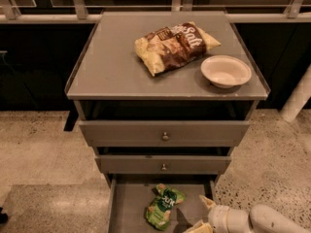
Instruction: Pick green rice chip bag from bottom drawer and place on counter
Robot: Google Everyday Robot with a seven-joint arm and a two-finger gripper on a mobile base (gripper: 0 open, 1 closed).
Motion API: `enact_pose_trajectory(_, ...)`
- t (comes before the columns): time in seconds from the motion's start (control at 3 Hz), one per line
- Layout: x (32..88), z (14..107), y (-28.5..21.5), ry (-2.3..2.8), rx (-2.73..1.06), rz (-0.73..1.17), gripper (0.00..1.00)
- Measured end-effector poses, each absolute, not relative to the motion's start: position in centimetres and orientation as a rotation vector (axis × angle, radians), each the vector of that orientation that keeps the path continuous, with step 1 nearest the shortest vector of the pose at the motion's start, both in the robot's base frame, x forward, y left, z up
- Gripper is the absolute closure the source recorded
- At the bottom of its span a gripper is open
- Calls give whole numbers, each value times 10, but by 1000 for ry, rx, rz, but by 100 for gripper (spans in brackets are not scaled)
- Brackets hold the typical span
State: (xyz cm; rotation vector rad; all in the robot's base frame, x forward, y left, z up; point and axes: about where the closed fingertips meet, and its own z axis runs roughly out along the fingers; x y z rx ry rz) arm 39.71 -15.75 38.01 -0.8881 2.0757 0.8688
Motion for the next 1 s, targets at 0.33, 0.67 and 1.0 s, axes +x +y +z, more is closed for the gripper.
enact_pose_trajectory(0.33,416,331,-130,2109,-1005,891,0)
enact_pose_trajectory(0.67,413,331,-130,2118,-994,894,0)
enact_pose_trajectory(1.0,422,322,-132,2058,-1019,886,0)
